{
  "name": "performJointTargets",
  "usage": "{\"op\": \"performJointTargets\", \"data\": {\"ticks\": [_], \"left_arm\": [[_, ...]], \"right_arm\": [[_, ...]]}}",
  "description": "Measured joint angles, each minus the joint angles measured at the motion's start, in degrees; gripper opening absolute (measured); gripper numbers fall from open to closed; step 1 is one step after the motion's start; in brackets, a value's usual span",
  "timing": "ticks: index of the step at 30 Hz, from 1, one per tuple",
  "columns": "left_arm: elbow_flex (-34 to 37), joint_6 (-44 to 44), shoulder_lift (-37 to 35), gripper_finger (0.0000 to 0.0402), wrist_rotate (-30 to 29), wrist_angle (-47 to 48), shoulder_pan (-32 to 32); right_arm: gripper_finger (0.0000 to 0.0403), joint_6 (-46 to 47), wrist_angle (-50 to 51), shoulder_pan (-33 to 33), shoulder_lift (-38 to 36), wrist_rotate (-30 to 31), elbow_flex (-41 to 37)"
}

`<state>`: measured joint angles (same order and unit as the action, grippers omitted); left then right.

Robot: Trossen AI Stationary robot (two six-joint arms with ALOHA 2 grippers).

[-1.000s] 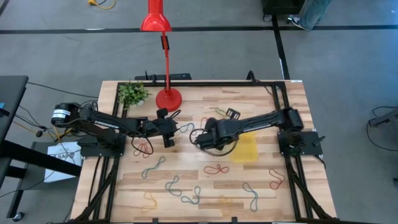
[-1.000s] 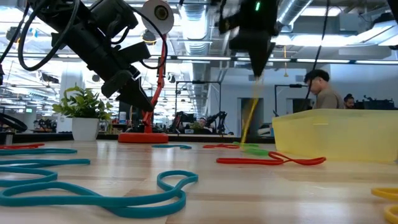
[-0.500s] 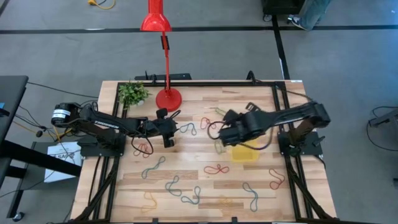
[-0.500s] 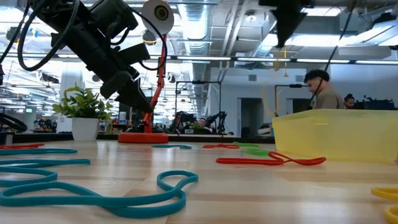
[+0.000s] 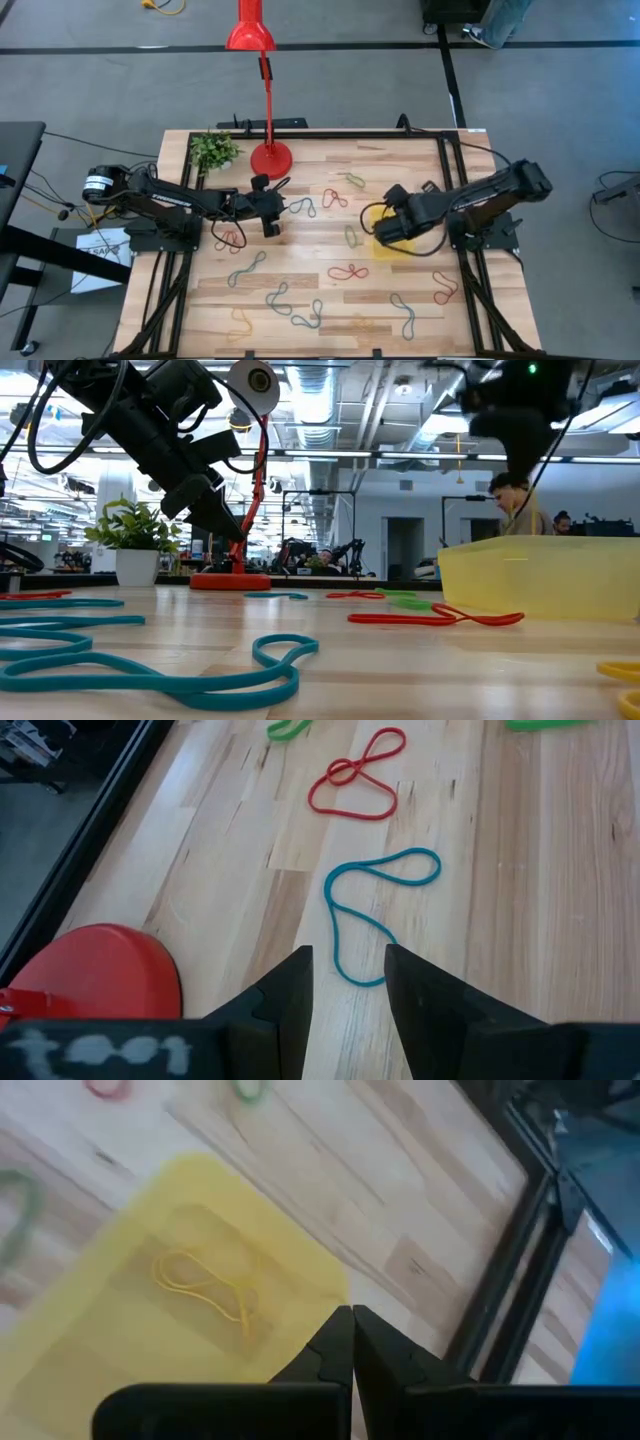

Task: Pick and place items into bin
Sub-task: Put the yellow rubber band into the yellow bin

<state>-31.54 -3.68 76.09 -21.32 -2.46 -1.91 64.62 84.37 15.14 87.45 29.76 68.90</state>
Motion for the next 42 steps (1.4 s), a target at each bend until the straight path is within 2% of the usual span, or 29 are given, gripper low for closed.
{"op": "performJointTargets", "data": {"ticks": [5, 10, 17, 21, 25, 30, 32, 36, 42], "left_arm": [[0.0, -0.2, 0.0, 0.0119, -0.2, -1.5, 0.0], [0.0, -1.1, 0.0, 0.0119, -0.2, -3.6, 0.0], [0.0, -1.2, 0.0, 0.0119, -0.1, -4.3, 0.0], [0.0, -1.3, 0.0, 0.0119, -0.1, -4.3, 0.0], [0.0, -1.3, 0.0, 0.0119, -0.1, -4.3, 0.0], [0.0, -1.3, 0.0, 0.0119, 0.0, -4.3, 0.0], [0.0, -1.3, 0.0, 0.0119, 0.0, -4.3, 0.0], [0.0, -1.3, 0.0, 0.0119, 0.0, -4.3, 0.0], [0.0, -1.2, 0.0, 0.0119, 0.0, -4.3, 0.0]], "right_arm": [[0.0006, 0.5, -3.6, 0.6, 3.3, 0.0, -3.0], [0.0033, 0.0, -3.7, -0.4, 6.1, 0.1, -3.0], [0.0078, -0.1, -4.0, -1.5, 6.6, -0.1, -2.9], [0.0086, -1.6, -6.7, -0.7, 6.2, -3.2, -1.1], [0.0087, -8.6, -12.6, 2.2, 6.2, -8.6, 2.7], [0.0087, -14.5, -24.1, 7.9, 6.2, -21.8, 6.9], [0.0087, -16.3, -28.7, 10.6, 6.2, -24.7, 7.3], [0.0087, -21.6, -36.3, 15.6, 6.6, -25.2, 7.3], [0.0087, -22.7, -39.7, 20.5, 8.2, -24.4, 7.3]]}}
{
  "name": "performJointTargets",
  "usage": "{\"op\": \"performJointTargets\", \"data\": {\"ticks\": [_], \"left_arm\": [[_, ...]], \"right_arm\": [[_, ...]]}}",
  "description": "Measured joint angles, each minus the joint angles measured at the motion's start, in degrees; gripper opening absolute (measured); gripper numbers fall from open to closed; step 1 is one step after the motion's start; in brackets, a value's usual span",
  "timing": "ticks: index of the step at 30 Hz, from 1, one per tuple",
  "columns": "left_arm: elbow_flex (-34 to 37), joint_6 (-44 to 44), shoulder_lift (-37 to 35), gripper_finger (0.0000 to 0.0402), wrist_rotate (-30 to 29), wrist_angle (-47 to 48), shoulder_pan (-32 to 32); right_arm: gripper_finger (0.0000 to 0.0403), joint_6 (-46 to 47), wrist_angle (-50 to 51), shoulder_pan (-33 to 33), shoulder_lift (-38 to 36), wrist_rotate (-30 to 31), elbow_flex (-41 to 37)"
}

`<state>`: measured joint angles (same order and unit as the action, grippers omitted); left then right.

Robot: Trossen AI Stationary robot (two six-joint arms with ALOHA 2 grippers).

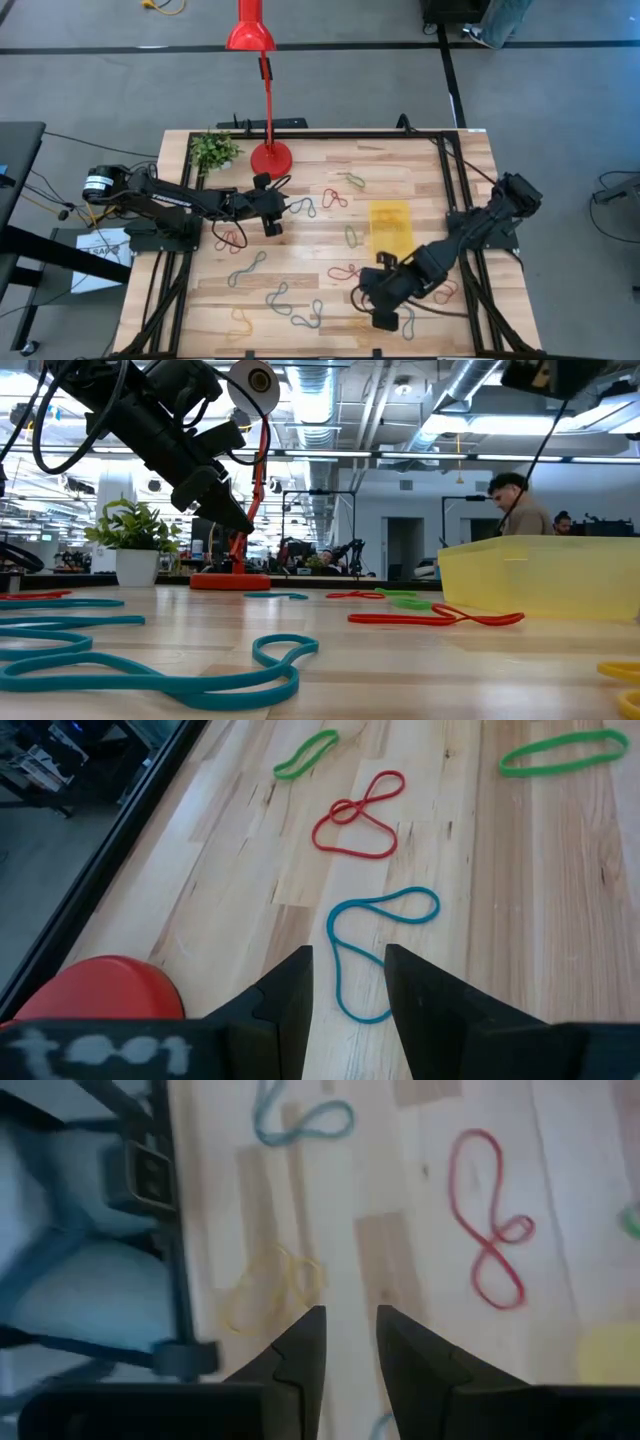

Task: Pick and place items into bin
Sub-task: Put the yellow rubber band into the yellow bin

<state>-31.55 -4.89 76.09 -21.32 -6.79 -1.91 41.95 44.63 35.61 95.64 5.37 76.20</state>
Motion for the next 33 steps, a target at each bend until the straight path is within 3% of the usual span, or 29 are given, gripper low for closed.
{"op": "performJointTargets", "data": {"ticks": [8, 14, 17, 24, 33], "left_arm": [[0.0, 0.2, 0.0, 0.0119, 0.0, 0.1, 0.0], [0.0, -0.6, 0.0, 0.0119, 0.0, -0.7, 0.0], [0.0, -3.2, 0.0, 0.0119, 0.0, -1.4, 0.0], [0.0, -9.4, 0.0, 0.0119, 0.2, -3.6, 0.0], [0.0, -12.9, 0.0, 0.0119, 2.1, -5.0, 0.0]], "right_arm": [[0.0087, 2.2, -5.0, 0.3, 9.1, 0.3, 0.0], [0.0087, 10.1, -12.8, -0.6, 15.8, -13.1, 0.0], [0.0087, 15.4, -14.3, -0.7, 17.8, -15.8, 0.0], [0.0087, 23.5, -15.3, -0.8, 19.8, -15.8, 0.2], [0.0087, 27.1, -15.6, -0.5, 19.9, -13.7, 0.0]]}}
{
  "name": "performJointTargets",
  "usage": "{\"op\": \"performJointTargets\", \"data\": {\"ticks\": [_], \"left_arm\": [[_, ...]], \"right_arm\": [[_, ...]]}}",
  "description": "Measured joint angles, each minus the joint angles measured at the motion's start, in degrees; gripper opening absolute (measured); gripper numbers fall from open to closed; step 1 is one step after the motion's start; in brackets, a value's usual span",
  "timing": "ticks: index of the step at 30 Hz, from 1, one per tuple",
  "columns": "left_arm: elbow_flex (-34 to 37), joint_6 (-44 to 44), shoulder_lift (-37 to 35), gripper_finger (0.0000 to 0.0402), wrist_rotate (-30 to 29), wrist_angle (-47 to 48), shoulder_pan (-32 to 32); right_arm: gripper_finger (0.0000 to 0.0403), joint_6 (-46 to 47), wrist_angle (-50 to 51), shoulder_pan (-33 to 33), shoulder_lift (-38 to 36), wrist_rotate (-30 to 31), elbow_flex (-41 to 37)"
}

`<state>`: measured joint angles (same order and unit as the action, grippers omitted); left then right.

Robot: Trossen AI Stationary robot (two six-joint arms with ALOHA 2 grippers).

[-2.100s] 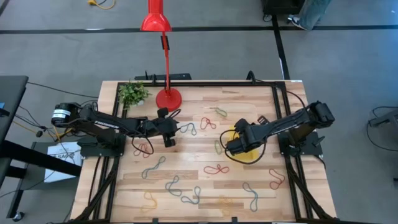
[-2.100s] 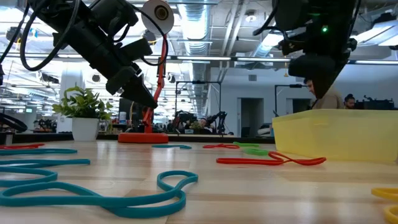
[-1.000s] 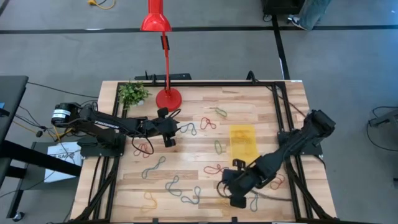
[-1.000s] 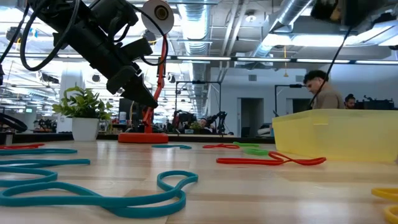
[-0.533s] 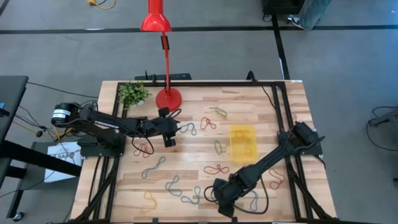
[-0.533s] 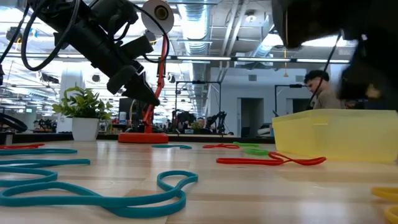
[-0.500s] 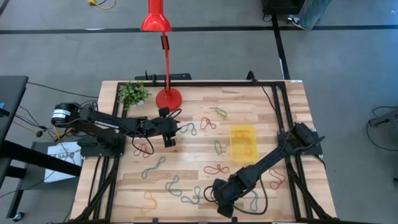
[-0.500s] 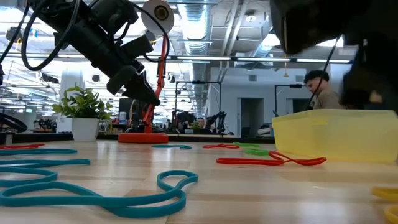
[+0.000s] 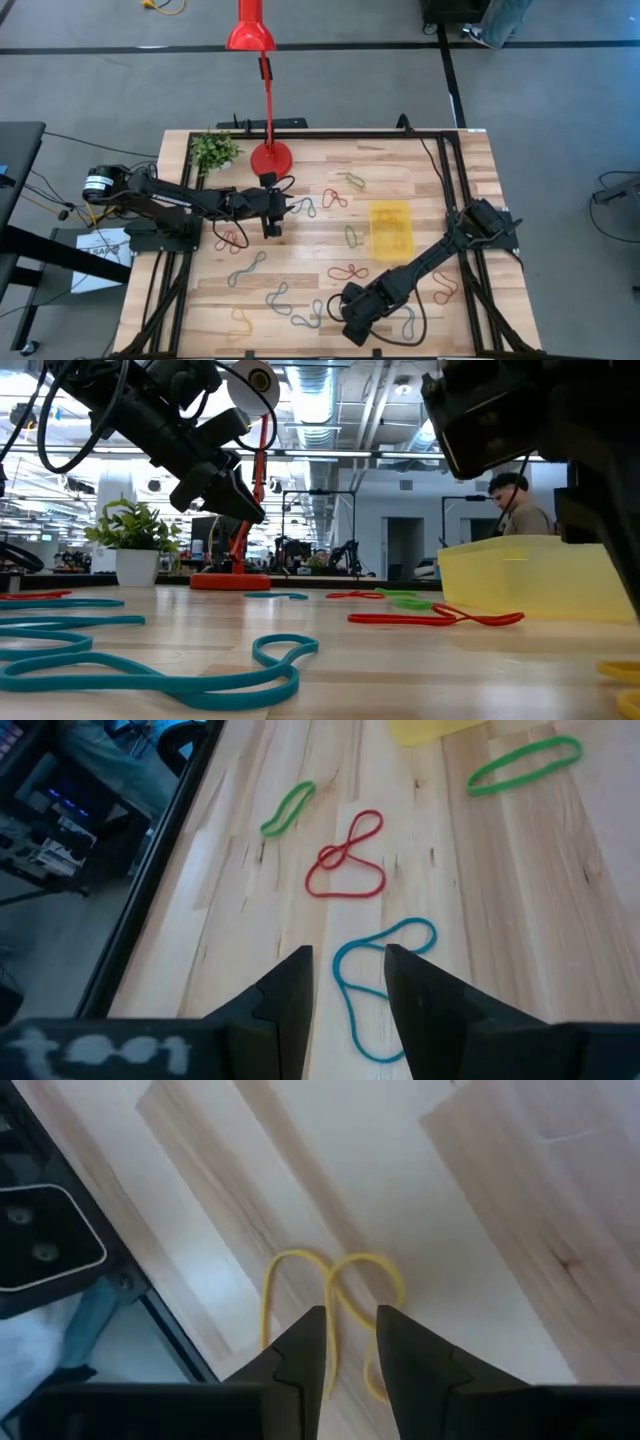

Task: Pick and place items into bin
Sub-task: Put the yellow rubber band into the yellow bin

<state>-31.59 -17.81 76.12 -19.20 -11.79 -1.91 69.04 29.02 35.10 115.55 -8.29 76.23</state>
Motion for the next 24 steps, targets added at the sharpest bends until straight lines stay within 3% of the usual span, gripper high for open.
{"op": "performJointTargets", "data": {"ticks": [14, 24], "left_arm": [[0.0, 0.0, 0.0, 0.0119, 0.0, 0.0, 0.0], [0.0, 0.2, 0.0, 0.0119, 0.0, 0.2, 0.0]], "right_arm": [[0.0087, 0.0, 1.1, 1.4, 0.0, 5.3, 0.0], [0.0087, 2.3, 0.9, 1.5, 0.0, 5.7, -1.5]]}}
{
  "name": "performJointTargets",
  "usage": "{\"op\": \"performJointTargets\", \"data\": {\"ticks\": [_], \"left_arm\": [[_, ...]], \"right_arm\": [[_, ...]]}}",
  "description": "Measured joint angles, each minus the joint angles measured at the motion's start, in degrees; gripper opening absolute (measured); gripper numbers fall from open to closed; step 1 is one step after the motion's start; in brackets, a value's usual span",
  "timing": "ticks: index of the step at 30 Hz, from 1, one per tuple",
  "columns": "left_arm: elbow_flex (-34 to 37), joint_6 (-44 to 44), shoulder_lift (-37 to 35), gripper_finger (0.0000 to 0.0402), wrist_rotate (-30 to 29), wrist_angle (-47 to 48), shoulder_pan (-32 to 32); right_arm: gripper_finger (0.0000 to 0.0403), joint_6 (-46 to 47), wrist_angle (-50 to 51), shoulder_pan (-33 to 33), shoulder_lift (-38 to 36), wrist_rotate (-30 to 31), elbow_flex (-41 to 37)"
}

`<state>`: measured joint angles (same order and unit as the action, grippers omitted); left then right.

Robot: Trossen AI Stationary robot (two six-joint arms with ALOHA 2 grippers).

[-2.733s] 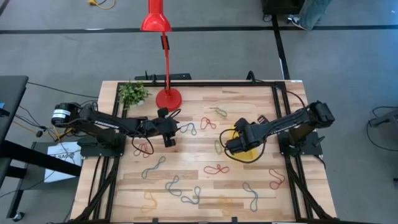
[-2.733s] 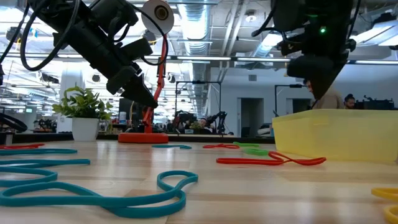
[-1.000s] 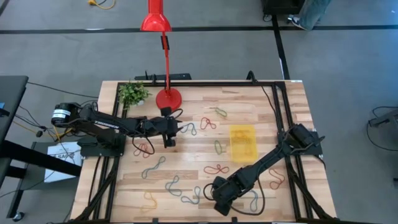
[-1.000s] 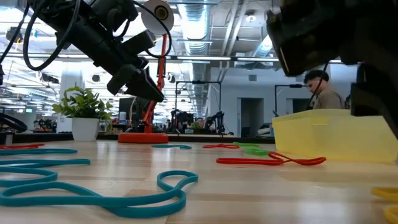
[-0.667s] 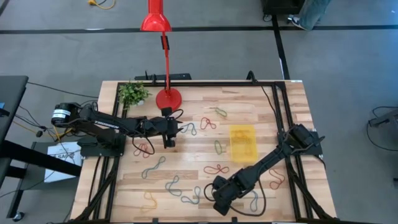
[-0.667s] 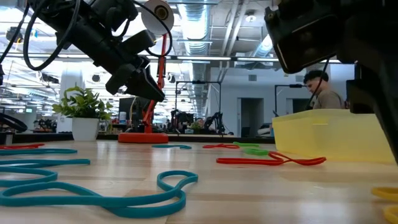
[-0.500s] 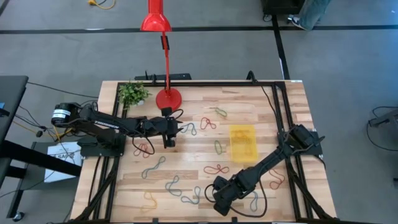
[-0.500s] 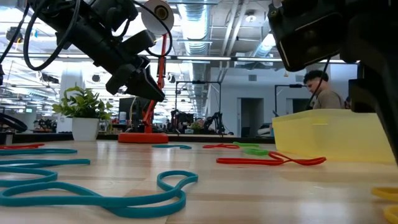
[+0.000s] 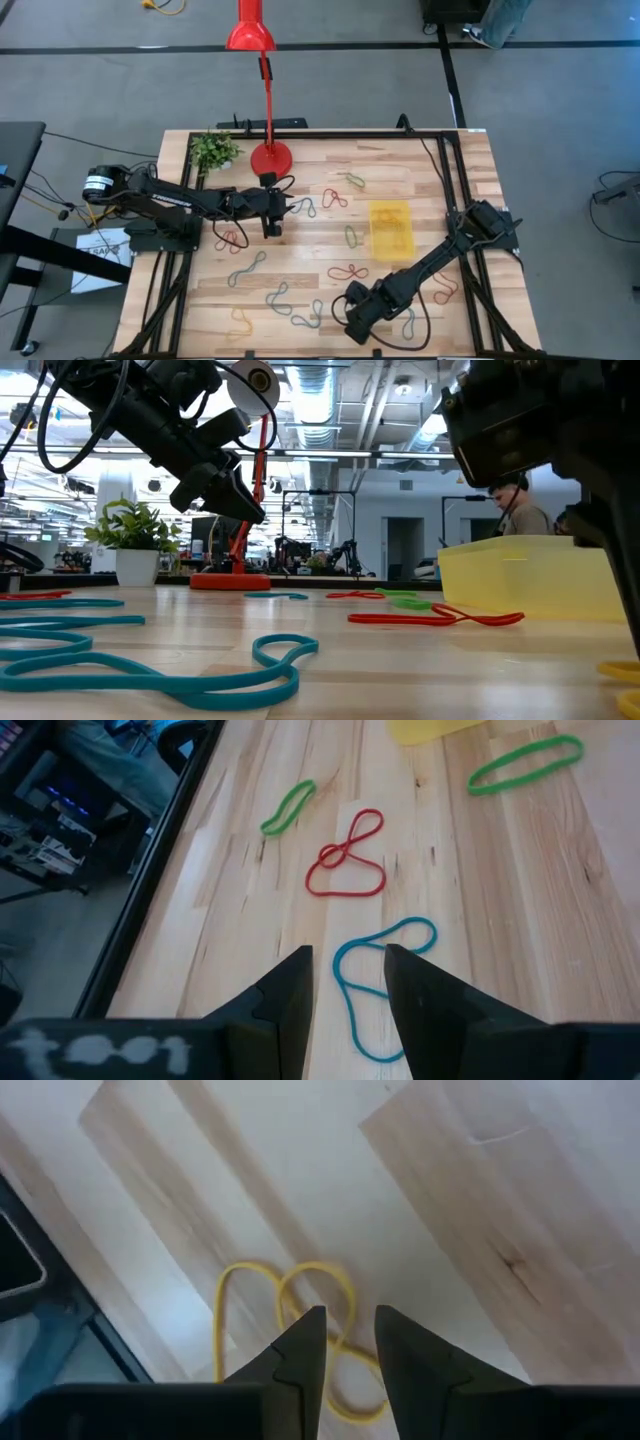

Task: Pick and place items into bin
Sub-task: Put the yellow rubber band into the yellow bin

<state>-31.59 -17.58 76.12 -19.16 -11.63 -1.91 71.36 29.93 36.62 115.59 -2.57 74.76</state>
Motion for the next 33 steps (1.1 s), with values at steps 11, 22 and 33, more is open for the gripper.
{"op": "performJointTargets", "data": {"ticks": [11, 22, 33], "left_arm": [[0.0, 0.2, 0.0, 0.0119, 0.0, 0.1, 0.0], [0.0, 0.2, 0.0, 0.0119, 0.0, 0.1, 0.0], [0.0, 0.0, 0.0, 0.0119, 0.0, 0.1, 0.0]], "right_arm": [[0.0069, 1.0, -1.9, -0.2, -0.2, 1.6, -1.0], [0.0007, -3.2, -2.7, -2.8, 0.0, -2.4, 1.2], [0.0001, -6.9, 30.9, -4.6, -0.1, -0.1, 20.4]]}}
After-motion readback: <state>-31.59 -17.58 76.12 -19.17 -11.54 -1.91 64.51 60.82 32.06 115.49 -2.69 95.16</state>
